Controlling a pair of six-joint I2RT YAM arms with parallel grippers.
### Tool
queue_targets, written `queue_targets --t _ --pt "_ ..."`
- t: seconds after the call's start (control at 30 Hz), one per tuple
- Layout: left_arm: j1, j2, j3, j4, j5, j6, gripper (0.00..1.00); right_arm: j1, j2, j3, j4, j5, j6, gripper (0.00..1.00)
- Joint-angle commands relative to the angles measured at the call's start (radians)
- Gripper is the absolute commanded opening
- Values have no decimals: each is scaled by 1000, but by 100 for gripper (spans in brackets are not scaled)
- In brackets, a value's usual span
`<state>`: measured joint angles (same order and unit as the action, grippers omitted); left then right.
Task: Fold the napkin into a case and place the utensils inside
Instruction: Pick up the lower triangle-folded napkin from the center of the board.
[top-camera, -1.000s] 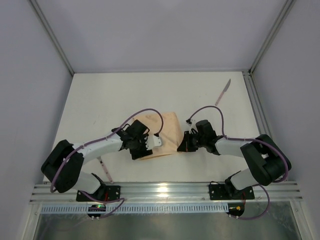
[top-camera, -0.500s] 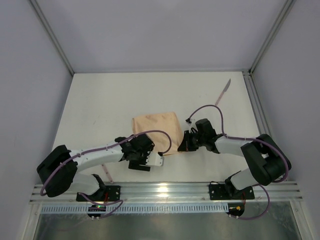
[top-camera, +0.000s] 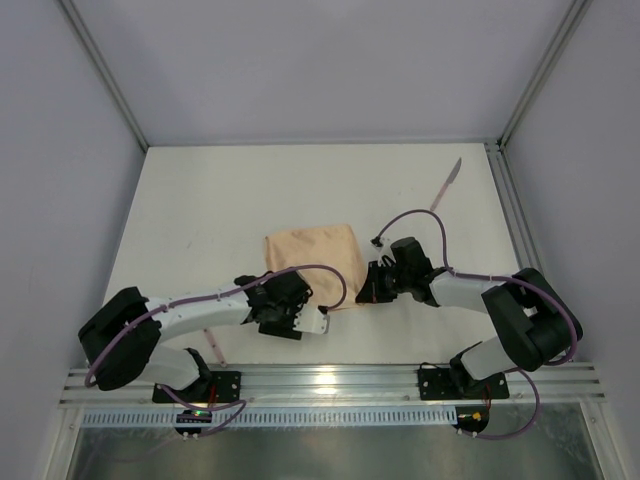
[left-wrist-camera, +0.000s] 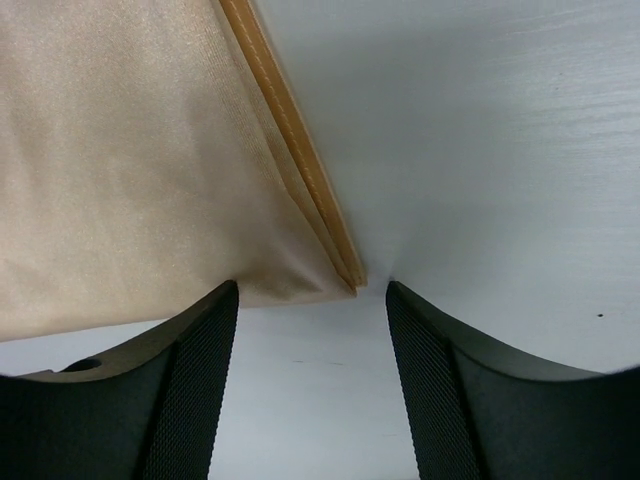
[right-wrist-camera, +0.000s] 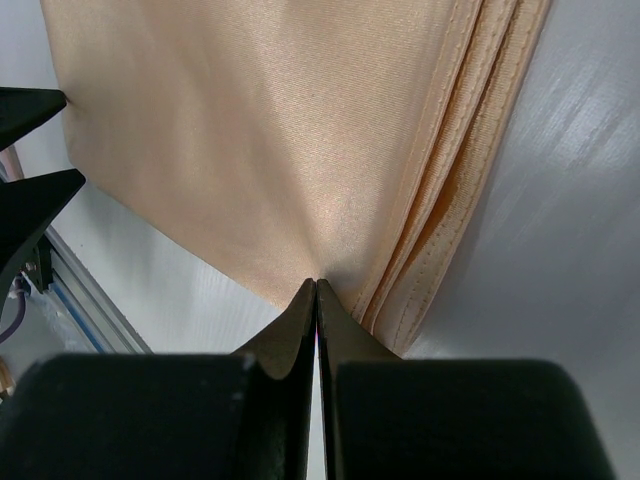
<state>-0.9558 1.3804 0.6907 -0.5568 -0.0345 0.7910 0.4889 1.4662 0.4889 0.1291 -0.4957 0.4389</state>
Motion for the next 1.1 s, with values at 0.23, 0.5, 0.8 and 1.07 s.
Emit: queue_targets --t 0.23,0.5,0.8,1.07 --pt "-8 54 -68 155 10 -87 29 -4 -18 28 0 5 -14 4" --pt "-6 -52 -95 176 -2 -116 0 -3 -21 28 3 0 -19 4" --pt "37 -175 -74 127 103 -122 0 -3 -197 83 3 -27 -173 27" --pt "114 -205 -23 66 179 -113 0 141 -516 -82 293 80 -487 47"
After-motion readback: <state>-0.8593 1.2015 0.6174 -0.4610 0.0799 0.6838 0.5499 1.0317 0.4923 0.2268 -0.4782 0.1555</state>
